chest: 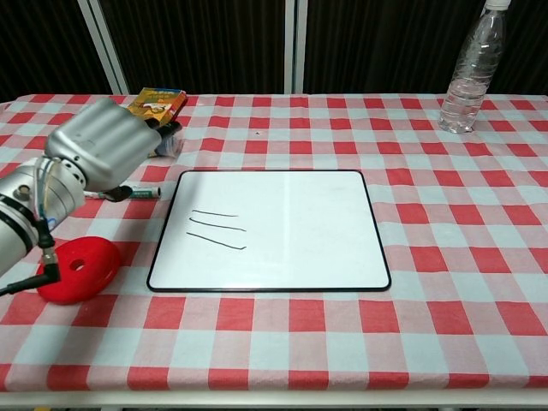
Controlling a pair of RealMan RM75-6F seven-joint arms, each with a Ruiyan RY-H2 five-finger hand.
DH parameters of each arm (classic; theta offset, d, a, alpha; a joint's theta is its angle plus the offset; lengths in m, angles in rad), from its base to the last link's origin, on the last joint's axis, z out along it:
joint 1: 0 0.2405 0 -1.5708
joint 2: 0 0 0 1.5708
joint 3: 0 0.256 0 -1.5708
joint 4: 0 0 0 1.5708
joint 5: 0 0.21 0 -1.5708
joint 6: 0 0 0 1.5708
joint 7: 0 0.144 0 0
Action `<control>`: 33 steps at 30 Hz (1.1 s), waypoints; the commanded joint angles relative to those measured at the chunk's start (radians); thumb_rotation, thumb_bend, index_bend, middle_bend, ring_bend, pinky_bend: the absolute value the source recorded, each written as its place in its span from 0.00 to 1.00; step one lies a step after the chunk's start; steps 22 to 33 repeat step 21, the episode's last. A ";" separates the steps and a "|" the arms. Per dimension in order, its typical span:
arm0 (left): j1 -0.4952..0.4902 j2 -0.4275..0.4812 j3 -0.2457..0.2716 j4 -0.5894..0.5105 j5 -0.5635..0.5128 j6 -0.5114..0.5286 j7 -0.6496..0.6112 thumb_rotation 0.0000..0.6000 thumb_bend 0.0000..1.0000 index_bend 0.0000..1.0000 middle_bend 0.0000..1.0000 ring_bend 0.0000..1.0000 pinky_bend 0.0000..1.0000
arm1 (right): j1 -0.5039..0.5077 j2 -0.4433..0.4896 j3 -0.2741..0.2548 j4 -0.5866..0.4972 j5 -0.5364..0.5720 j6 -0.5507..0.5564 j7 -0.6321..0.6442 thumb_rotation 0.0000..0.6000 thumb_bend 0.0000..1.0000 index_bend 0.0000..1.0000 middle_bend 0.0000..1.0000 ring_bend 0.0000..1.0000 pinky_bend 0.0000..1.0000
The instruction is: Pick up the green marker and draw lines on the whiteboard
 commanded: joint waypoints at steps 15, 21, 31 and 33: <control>0.442 0.617 0.055 -0.375 0.306 0.202 -0.825 1.00 0.20 0.14 0.20 0.16 0.15 | -0.007 -0.025 0.015 0.056 -0.008 0.027 0.084 1.00 0.21 0.00 0.04 0.00 0.00; 0.569 0.642 0.126 -0.382 0.359 0.324 -0.799 1.00 0.20 0.14 0.19 0.16 0.15 | 0.003 -0.026 0.019 0.042 -0.033 0.041 0.055 1.00 0.21 0.00 0.04 0.00 0.00; 0.569 0.642 0.126 -0.382 0.359 0.324 -0.799 1.00 0.20 0.14 0.19 0.16 0.15 | 0.003 -0.026 0.019 0.042 -0.033 0.041 0.055 1.00 0.21 0.00 0.04 0.00 0.00; 0.569 0.642 0.126 -0.382 0.359 0.324 -0.799 1.00 0.20 0.14 0.19 0.16 0.15 | 0.003 -0.026 0.019 0.042 -0.033 0.041 0.055 1.00 0.21 0.00 0.04 0.00 0.00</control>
